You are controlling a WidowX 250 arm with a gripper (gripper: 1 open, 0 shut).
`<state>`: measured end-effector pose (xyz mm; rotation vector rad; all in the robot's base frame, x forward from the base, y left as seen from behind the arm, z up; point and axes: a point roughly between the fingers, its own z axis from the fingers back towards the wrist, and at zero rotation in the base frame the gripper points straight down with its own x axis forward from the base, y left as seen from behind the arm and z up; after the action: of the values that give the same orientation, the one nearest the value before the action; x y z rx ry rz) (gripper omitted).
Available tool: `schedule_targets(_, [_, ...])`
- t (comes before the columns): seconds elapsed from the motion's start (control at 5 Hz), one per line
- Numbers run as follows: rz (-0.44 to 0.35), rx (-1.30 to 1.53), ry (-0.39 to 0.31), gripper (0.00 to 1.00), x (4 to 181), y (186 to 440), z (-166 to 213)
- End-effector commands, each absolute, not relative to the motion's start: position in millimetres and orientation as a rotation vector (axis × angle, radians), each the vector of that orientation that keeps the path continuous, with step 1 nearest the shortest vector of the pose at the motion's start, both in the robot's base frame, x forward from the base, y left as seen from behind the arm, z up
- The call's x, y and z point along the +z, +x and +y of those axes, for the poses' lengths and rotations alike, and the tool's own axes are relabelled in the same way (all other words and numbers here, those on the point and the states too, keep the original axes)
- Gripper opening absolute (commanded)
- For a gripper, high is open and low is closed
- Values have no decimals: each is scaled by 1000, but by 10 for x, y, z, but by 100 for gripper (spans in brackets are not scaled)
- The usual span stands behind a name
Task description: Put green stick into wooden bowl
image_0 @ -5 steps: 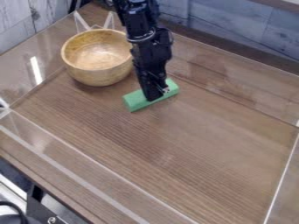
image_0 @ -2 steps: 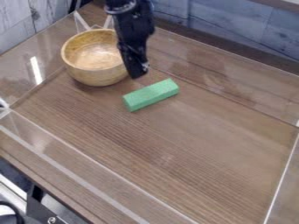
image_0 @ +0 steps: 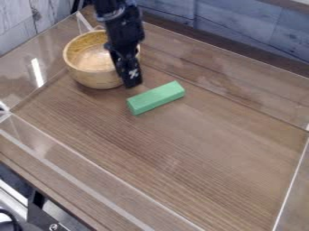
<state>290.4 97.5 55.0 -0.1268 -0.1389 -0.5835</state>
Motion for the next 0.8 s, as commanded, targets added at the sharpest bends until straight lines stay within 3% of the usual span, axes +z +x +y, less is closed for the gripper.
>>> schedule_targets(0.0, [-158, -642, -113, 100, 500, 2940, 942])
schedule_targets(0.4, [-136, -671, -126, 100, 328, 2916, 828])
schedule_targets(0.6, [-132, -658, -126, 0, 307, 2886, 775])
